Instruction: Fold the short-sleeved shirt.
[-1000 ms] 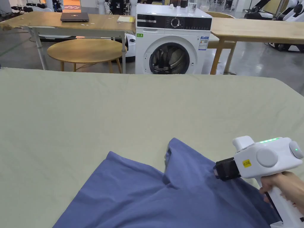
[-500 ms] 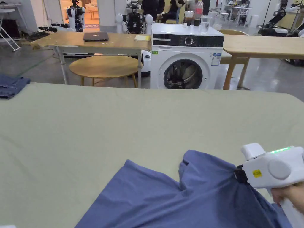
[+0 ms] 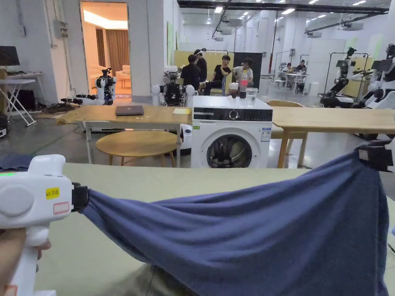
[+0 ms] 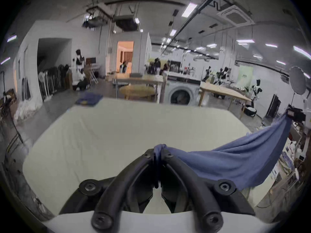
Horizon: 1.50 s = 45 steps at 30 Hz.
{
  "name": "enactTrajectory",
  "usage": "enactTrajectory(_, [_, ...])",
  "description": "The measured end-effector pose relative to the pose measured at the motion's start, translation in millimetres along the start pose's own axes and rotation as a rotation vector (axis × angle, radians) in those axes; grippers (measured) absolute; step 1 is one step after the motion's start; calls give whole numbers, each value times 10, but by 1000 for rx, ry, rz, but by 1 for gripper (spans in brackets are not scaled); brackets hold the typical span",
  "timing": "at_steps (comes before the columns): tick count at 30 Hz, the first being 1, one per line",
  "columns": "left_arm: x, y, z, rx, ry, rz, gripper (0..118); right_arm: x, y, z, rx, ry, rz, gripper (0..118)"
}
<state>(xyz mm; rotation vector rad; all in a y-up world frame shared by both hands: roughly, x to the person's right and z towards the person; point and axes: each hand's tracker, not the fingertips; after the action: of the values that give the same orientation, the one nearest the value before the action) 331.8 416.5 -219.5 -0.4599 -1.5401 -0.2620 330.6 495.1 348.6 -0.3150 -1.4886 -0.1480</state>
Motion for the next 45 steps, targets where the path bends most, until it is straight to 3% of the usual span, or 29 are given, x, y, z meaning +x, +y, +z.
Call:
enactTrajectory(5, [248,783,23,73,25,-50,1,283,428,234,88,-48,-91,0])
enactTrajectory(13, [500,1497,-76,117,113,-118,1,410,956,-175,110,-81,-122,0])
enactTrajectory(30, [464,2469,-1134,172,320,-127,1,16,1993,-1891,102,-148,-47,0])
enactTrajectory(39, [385,2573,-1985,183,369,-133,1,-78,2015,-2798,98,-160,-53,0])
enactTrajectory(45, [354,2239,-2608,114,403,-180,1,-140,1668,-3292,42,-166,-52,0])
